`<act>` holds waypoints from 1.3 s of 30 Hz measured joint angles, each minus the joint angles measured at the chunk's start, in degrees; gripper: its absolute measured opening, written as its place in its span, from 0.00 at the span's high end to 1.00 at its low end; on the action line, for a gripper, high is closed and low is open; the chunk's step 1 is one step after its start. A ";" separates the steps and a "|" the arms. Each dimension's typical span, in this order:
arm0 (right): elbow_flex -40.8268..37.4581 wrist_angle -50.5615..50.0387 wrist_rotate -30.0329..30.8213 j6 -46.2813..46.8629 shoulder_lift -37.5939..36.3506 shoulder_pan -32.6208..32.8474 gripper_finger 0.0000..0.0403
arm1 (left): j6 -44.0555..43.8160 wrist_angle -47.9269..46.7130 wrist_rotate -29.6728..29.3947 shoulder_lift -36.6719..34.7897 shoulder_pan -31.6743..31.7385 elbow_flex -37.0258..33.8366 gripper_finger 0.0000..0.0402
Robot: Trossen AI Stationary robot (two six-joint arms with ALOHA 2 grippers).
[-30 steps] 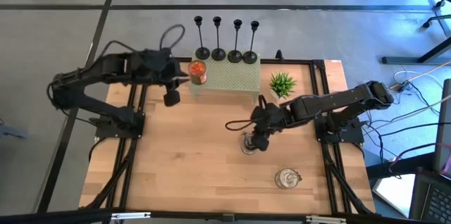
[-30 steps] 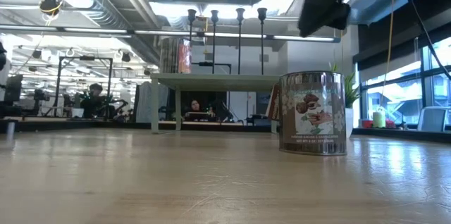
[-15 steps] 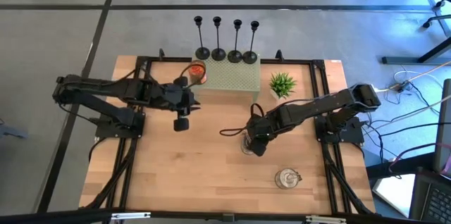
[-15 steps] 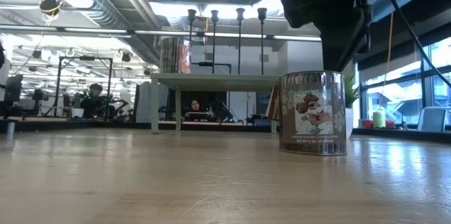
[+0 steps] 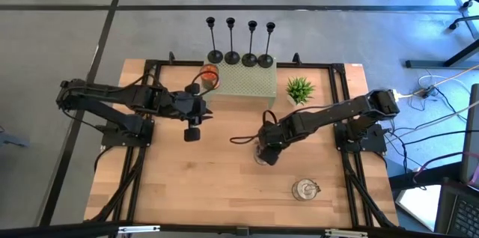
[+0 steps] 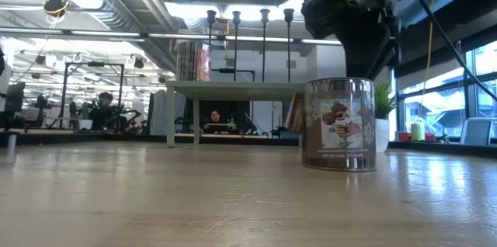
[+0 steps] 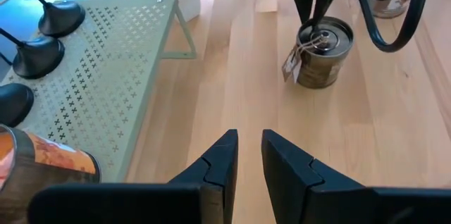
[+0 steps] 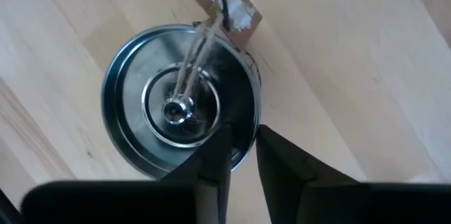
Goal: Pick & Place candle stick holders
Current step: Put the top candle on the shelf aligned with the other candle
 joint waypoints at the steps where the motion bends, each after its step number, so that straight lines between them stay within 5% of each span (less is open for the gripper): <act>1: 0.00 0.26 0.01 0.01 0.05 -0.02 0.84 | 0.02 -0.05 0.00 0.00 0.00 0.00 0.85; 10: -0.13 2.26 0.27 1.58 0.19 -0.04 0.98 | 0.17 -0.09 0.00 0.00 0.00 0.00 0.85; 25: 4.66 2.47 5.50 1.28 0.74 -0.15 1.00 | 0.15 -0.48 0.87 0.00 0.00 0.00 0.85; 39: 24.80 -9.54 20.65 -10.56 0.48 -4.81 1.00 | 0.02 -0.97 0.91 0.00 0.00 0.00 0.85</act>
